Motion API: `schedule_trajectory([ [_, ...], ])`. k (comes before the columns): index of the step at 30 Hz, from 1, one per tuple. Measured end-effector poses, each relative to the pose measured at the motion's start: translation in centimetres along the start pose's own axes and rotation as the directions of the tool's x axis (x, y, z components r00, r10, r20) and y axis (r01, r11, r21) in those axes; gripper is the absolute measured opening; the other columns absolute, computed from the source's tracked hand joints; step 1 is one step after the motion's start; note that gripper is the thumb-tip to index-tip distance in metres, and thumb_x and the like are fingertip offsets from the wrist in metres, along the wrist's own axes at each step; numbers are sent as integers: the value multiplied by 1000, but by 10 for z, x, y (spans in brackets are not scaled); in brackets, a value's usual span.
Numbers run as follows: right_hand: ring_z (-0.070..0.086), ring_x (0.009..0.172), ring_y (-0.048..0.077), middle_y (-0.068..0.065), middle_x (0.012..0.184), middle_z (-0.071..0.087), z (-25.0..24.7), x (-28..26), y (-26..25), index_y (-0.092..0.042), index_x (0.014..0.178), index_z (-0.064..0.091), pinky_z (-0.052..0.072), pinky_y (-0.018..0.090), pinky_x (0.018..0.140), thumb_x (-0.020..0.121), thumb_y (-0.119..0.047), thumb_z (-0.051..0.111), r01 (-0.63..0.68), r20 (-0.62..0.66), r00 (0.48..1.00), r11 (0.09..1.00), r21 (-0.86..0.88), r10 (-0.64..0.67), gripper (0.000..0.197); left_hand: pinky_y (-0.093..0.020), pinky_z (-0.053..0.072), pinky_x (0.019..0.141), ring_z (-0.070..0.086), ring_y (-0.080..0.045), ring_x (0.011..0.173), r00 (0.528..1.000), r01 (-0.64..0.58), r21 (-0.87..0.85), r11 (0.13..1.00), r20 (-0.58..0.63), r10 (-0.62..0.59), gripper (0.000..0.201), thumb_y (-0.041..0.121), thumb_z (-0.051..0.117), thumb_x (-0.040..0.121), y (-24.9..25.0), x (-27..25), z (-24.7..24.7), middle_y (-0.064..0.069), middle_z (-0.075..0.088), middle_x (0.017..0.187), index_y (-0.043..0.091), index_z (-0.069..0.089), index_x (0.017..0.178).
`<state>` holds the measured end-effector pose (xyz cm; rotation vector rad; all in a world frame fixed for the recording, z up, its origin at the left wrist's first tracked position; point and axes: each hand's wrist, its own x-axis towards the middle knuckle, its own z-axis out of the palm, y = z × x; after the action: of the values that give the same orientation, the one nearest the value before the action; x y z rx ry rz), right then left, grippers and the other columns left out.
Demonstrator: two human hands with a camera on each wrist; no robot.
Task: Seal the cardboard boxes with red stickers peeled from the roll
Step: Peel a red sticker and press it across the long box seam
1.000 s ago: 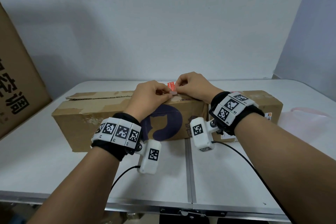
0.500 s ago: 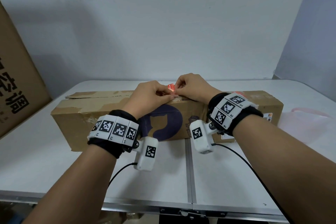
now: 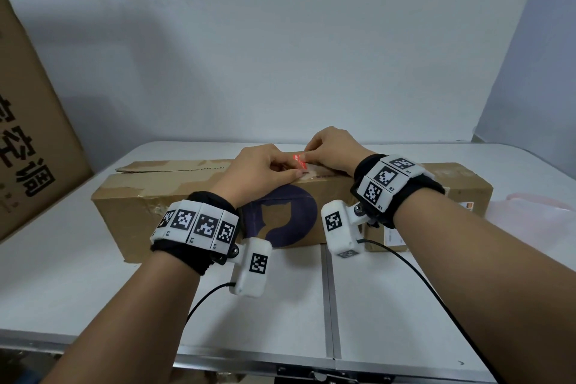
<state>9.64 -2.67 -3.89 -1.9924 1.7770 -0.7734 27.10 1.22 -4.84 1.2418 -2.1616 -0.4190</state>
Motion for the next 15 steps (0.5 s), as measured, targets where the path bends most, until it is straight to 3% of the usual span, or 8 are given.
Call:
schedule_trajectory([
  [3,59,92,14,7,106,72,1,3,-1,-7,95,74,41,17,60,85,-24,68,1,-14,1000,1000,-10,-1,21,-34,51,88,63,-10,90,1000,8,-14,1000,4,-8,16,37,71,80,0,0,-1,6,68,90,29,75,94],
  [6,59,91,16,9,107,72,3,6,-1,-5,95,73,41,23,71,86,-22,67,8,-44,999,999,-36,-10,20,-32,53,89,64,-6,88,1000,25,-31,999,-5,-25,23,40,73,77,-2,0,-1,12,67,88,24,70,94],
  [9,63,100,21,10,109,71,6,7,0,-6,97,72,42,25,77,90,-17,59,1,-81,997,999,-45,-4,19,-28,54,89,64,-5,92,999,40,-34,999,-17,-41,35,42,75,75,-5,2,-1,7,64,102,19,66,100],
  [12,61,101,21,8,110,70,4,4,-1,-7,101,70,40,25,78,93,-28,56,-25,-48,999,999,-34,23,28,-30,55,91,65,-9,96,998,62,-60,996,-8,-63,45,44,77,73,-8,5,0,2,54,114,15,63,105],
  [15,60,102,19,6,112,67,0,1,-3,-8,106,68,44,28,78,85,-37,66,-58,40,998,998,14,57,35,-31,54,93,66,-8,98,996,90,-63,994,15,-89,52,48,77,70,-8,5,-1,2,52,116,16,61,108],
])
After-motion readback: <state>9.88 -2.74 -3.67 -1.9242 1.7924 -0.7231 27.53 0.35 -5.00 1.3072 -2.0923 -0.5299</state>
